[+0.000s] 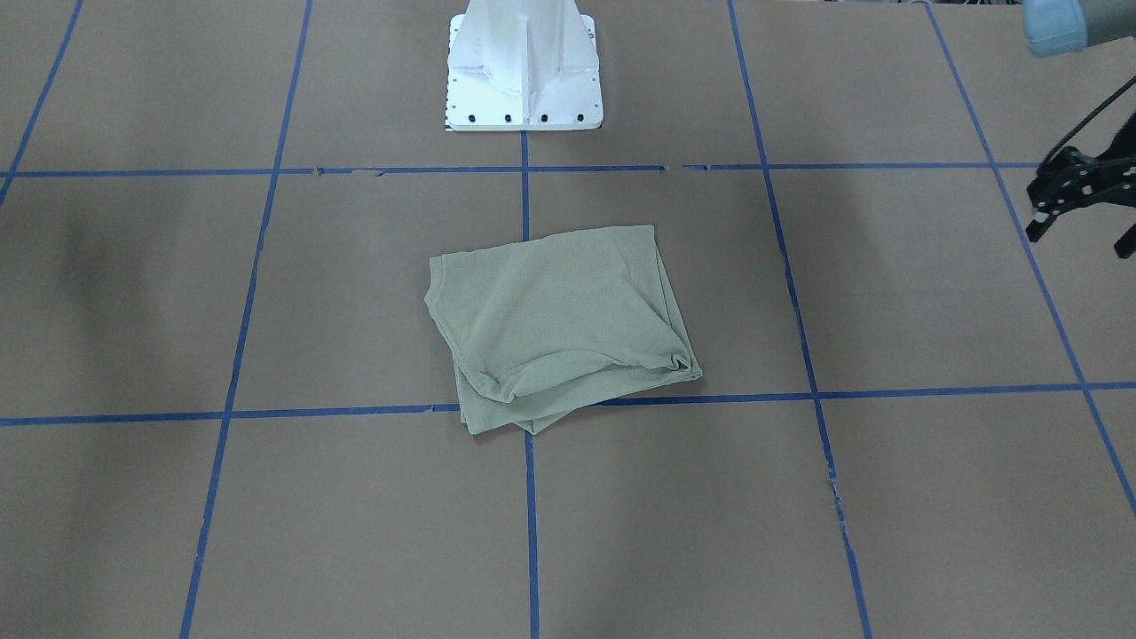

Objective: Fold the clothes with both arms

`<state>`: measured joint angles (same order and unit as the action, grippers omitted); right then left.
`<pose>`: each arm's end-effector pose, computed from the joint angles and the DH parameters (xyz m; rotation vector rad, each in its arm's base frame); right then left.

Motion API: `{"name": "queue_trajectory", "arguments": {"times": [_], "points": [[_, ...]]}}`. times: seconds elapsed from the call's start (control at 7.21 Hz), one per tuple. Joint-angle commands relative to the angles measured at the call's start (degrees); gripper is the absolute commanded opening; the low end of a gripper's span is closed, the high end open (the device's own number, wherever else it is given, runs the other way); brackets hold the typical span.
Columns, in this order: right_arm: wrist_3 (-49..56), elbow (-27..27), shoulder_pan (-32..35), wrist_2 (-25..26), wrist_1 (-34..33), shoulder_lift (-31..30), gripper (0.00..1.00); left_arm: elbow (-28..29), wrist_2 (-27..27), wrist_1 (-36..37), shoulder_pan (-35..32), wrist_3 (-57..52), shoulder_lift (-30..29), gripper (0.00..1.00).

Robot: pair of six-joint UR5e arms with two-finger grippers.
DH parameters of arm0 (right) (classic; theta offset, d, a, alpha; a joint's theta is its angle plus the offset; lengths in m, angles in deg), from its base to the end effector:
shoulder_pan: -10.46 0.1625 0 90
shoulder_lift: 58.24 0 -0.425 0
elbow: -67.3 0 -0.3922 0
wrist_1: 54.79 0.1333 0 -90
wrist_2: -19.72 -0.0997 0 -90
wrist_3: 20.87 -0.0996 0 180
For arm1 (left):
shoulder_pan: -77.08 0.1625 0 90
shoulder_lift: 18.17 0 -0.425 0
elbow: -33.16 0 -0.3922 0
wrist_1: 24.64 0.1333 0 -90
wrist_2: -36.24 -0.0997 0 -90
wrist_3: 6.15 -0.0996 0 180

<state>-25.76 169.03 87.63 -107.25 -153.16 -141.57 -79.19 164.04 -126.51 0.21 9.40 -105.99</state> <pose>-0.0469 -0.5365 0.5218 0.0679 -0.6629 -0.1899 0.0383 -0.4822 0.4658 0.3625 0.7551 0.1447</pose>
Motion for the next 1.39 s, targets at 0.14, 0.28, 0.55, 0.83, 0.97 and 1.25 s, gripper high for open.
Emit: {"name": "queue_trajectory", "arguments": {"times": [0.14, 0.28, 0.55, 0.83, 0.97, 1.25], "points": [[10.95, 0.39, 9.48, -0.38, -0.59, -10.16, 1.00, 5.12, 1.58, 2.53, -10.50, -11.68, 5.19, 1.00], [10.86, 0.83, 11.14, -0.73, 0.01, -13.31, 1.00, 5.21, 1.75, 2.63, -10.59, -11.69, 7.21, 1.00], [10.25, 1.62, 11.16, -0.91, 0.02, -13.96, 1.00, 6.70, 7.88, 2.81, -10.59, -11.69, 10.73, 1.00], [10.34, 1.71, 11.16, -1.17, 0.02, -14.05, 1.00, 6.62, 7.99, 2.90, -10.59, -11.60, 13.72, 1.00], [10.34, 1.71, 11.16, -1.08, 0.02, -14.05, 1.00, 6.97, 7.47, 2.81, -10.24, -11.34, 13.82, 1.00], [10.34, 1.80, 11.16, -1.08, 0.02, -13.96, 1.00, 6.54, 7.29, 2.29, -10.15, -11.16, 12.95, 1.00]]}}
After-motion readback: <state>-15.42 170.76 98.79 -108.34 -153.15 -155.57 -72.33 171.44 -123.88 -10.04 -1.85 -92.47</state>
